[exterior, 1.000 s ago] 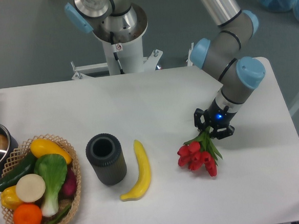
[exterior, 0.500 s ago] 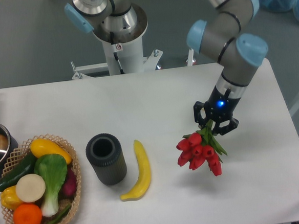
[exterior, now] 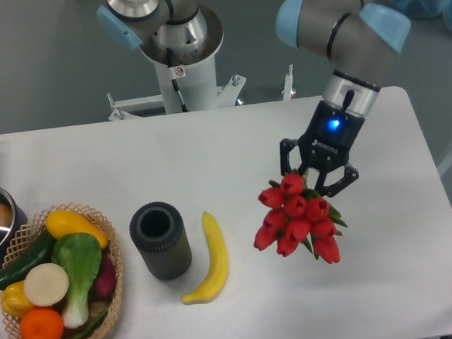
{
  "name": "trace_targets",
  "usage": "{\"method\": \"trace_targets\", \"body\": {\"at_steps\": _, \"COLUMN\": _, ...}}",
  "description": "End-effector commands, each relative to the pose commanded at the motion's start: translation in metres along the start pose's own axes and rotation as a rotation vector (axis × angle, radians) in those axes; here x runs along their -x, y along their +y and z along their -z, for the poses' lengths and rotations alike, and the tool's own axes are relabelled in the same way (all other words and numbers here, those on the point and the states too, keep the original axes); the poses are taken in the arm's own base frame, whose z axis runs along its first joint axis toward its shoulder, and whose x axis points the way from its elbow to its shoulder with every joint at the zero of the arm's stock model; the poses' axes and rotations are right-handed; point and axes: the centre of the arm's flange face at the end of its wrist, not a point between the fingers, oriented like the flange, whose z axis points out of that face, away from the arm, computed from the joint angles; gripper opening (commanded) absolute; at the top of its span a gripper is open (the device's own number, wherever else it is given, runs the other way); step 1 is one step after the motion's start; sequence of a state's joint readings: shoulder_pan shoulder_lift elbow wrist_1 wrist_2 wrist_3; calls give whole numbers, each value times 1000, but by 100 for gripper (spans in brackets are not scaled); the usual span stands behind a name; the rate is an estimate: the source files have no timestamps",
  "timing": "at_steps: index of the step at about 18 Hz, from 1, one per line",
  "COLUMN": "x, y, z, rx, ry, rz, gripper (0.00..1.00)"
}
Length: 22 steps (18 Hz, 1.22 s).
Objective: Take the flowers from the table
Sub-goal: 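Lift the gripped tulip bunch up off the table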
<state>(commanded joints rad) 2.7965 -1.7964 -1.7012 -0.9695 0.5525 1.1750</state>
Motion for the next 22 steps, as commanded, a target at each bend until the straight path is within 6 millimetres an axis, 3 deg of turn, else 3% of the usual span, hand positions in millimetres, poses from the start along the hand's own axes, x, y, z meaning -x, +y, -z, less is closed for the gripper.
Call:
{"method": "trace_targets", "body": {"at_steps": 3, "x": -12, "y": -15, "z": 13, "rx": -59, "ry": 5, "rz": -16, "gripper": 34}}
{"method": "trace_targets", "body": {"at_steps": 7, "x": -21, "y": -16, "z": 7, "rx": -114, "ry": 43, "rz": -10, "gripper": 34}}
{"method": "trace_targets", "body": {"at_steps": 22, "x": -22, "y": -14, "z": 9, "rx": -155, "ry": 56, "rz": 1, "gripper": 34}}
